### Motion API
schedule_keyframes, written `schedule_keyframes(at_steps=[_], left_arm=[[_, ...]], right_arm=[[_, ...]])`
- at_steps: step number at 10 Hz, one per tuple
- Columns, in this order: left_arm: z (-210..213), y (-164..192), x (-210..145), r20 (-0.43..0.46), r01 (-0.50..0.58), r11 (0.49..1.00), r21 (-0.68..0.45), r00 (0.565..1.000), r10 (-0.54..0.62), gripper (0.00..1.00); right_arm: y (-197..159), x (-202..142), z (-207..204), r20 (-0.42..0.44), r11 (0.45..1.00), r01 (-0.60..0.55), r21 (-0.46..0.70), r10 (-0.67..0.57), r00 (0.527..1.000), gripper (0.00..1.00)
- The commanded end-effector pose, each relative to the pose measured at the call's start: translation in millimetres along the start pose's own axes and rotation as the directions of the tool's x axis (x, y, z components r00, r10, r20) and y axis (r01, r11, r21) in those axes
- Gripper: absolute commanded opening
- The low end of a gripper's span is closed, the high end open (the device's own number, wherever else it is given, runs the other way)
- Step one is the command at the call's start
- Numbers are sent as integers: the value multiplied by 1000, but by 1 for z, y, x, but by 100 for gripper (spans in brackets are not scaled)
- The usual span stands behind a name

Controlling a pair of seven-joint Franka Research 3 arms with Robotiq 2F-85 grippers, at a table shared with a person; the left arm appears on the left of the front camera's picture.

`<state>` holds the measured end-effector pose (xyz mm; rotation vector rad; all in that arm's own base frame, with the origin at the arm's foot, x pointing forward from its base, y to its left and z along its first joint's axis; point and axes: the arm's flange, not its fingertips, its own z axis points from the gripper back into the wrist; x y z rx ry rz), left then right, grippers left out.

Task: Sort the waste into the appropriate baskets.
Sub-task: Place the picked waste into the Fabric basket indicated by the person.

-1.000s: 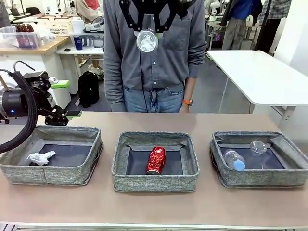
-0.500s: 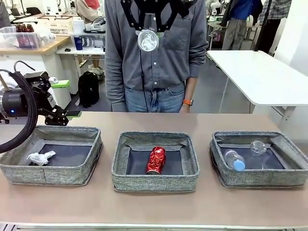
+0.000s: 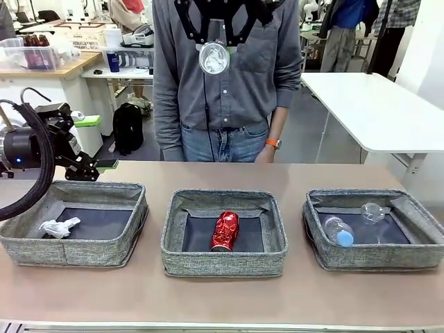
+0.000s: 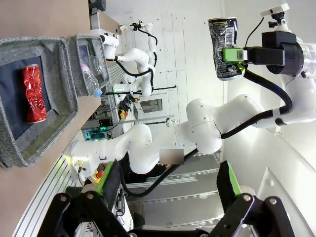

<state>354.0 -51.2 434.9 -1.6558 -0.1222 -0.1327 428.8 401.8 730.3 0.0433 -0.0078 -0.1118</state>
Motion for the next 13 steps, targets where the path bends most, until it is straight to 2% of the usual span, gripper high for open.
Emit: schedule_keyframes(at_steps=[1,13], left_arm=[[-5,-4,-5,14,-7,1000,-13,1000,7,100],[-5,-4,-5,14,-7,1000,-13,1000,7,100]], right_arm=[[-4,-3,3,-11,1000,0,7,0,1000,35],[-4,-3,3,-11,1000,0,7,0,1000,35]])
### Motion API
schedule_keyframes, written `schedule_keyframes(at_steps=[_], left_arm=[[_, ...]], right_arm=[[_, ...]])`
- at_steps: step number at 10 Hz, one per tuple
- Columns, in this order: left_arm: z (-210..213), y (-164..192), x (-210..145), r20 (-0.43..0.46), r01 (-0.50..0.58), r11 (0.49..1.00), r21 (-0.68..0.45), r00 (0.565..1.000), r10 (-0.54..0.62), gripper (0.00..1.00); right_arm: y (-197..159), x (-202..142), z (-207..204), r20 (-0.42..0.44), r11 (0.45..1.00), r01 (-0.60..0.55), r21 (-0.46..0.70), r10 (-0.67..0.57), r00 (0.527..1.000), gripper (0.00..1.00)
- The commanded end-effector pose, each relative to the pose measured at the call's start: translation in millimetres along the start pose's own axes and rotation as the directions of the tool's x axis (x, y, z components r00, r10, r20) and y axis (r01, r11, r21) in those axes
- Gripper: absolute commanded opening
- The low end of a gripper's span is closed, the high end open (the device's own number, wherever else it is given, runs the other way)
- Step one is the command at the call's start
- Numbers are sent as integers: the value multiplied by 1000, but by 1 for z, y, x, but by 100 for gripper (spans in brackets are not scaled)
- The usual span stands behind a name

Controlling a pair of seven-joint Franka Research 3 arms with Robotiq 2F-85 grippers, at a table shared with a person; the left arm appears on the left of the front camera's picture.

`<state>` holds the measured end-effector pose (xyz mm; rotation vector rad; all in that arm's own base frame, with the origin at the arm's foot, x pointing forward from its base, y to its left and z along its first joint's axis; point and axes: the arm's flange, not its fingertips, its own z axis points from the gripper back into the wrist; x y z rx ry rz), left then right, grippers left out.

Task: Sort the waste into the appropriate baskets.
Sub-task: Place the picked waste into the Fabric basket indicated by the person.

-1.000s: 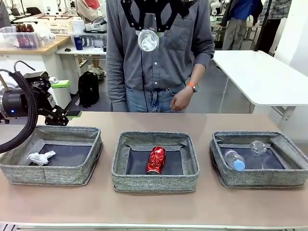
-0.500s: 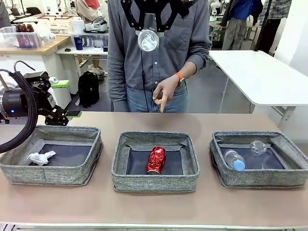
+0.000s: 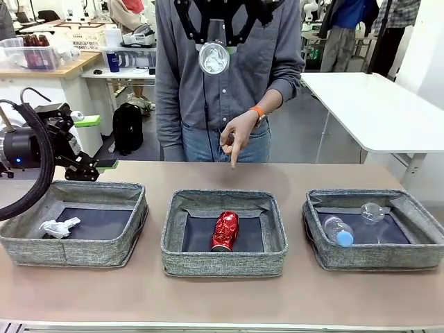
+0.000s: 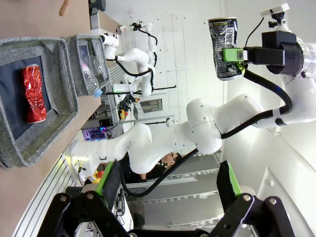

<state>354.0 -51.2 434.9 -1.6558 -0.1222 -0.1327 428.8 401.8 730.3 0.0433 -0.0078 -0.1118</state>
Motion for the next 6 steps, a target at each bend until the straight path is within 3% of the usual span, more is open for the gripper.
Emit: schedule_keyframes(at_steps=[1,4,6], left_arm=[[-5,-4,-5,14,-7,1000,-13,1000,7,100],[-5,-4,-5,14,-7,1000,-13,1000,7,100],[-5,-4,-5,14,-7,1000,-13,1000,7,100]], right_arm=[[-4,-3,3,-11,1000,0,7,0,1000,35],[0,0,0,0,1000,0,0,0,1000,35],[1,-11,-34,103,998,-64,-11,65,993,35]])
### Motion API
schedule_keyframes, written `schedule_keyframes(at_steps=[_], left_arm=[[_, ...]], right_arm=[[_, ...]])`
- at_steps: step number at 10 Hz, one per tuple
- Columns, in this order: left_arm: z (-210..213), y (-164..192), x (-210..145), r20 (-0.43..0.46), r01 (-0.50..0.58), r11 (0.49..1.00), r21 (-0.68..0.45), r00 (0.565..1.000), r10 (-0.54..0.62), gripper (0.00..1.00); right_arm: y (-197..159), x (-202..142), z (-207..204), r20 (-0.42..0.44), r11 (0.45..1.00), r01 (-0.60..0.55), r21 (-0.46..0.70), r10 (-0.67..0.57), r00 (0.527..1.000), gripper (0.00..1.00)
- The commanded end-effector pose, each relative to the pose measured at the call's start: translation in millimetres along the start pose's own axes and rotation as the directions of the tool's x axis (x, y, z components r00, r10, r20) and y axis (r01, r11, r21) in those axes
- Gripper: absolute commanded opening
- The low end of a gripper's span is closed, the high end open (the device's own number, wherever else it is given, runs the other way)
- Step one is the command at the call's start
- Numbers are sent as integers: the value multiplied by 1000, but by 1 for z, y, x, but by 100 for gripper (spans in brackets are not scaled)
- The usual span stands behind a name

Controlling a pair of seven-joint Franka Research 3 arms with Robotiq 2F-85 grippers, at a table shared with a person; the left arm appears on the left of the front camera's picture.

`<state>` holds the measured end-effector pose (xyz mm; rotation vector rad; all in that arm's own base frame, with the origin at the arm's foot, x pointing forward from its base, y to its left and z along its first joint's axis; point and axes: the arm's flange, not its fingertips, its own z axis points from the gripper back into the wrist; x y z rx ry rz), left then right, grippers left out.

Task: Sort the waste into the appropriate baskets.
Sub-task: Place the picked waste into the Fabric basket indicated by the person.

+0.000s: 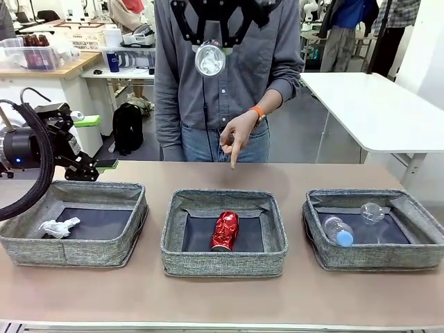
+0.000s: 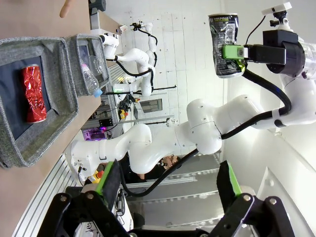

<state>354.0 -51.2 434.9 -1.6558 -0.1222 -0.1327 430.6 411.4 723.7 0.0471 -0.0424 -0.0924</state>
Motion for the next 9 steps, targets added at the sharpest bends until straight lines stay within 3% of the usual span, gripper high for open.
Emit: schedule_keyframes(at_steps=[1,2,5,7,9], left_arm=[[-5,-4,-5,14,-7,1000,-13,1000,8,100],[-5,-4,-5,14,-7,1000,-13,1000,8,100],[-5,-4,-5,14,-7,1000,-13,1000,8,100],[-5,-4,-5,14,-7,1000,-13,1000,8,100],[-5,-4,-5,14,-7,1000,-13,1000,8,100]], right_arm=[[-15,-20,-51,104,996,-83,-25,85,991,35],[-22,-27,-79,83,991,-123,-51,127,988,35],[-23,-25,-166,19,968,-241,66,240,970,35],[-15,-17,-230,-77,921,-388,29,389,918,35],[-15,-19,-260,-134,863,-501,67,506,852,35]])
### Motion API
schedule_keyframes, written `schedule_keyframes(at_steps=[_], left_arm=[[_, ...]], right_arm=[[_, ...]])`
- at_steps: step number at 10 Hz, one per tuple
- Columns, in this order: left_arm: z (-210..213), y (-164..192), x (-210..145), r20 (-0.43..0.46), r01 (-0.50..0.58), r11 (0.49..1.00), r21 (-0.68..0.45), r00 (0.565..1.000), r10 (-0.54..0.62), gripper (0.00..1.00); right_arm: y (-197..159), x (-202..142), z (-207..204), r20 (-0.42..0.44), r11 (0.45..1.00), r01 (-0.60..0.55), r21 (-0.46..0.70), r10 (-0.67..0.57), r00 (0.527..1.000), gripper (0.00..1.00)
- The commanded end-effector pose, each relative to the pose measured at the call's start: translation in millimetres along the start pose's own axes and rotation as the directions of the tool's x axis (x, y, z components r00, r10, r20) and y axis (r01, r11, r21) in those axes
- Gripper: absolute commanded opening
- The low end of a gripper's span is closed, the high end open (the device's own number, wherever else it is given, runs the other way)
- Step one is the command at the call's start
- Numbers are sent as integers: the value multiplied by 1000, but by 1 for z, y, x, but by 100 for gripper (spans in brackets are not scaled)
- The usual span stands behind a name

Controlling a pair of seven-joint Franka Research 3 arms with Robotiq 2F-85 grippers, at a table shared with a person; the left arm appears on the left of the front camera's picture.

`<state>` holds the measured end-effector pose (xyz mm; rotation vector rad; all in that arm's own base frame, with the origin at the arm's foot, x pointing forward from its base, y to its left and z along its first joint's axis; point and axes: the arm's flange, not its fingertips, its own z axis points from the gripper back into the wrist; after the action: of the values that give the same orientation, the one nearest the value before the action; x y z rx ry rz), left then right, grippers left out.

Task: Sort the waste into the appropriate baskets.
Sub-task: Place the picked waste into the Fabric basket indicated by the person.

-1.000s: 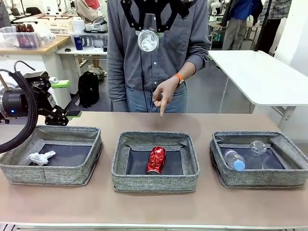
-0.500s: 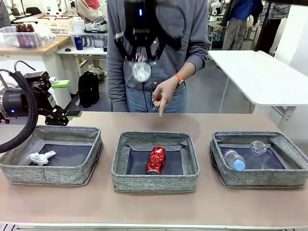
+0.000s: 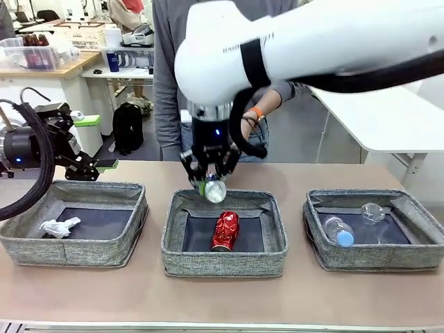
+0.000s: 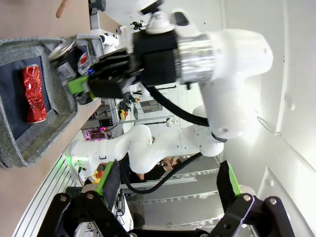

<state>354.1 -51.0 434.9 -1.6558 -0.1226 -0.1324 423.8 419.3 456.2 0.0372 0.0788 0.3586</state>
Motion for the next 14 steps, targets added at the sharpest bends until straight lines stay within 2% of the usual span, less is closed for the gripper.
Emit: schedule_keyframes(at_steps=[1,6,7,8,9,14], left_arm=[[-5,-4,-5,13,-7,1000,-13,1000,8,100],[-5,-4,-5,13,-7,1000,-13,1000,8,100],[-5,-4,-5,13,-7,1000,-13,1000,8,100],[-5,-4,-5,13,-7,1000,-13,1000,8,100],[-5,-4,-5,13,-7,1000,-13,1000,8,100],[-5,-4,-5,13,-7,1000,-13,1000,8,100]], right_arm=[[-11,-4,-2,-30,996,-84,29,85,996,35],[-15,2,-2,-52,997,-66,34,68,996,35],[-16,3,-2,-47,996,-67,52,70,996,43],[-16,3,-2,-49,996,-65,62,68,997,86],[-15,4,-2,-49,996,-69,65,72,996,100],[-19,4,-1,-56,997,-39,71,43,997,100]])
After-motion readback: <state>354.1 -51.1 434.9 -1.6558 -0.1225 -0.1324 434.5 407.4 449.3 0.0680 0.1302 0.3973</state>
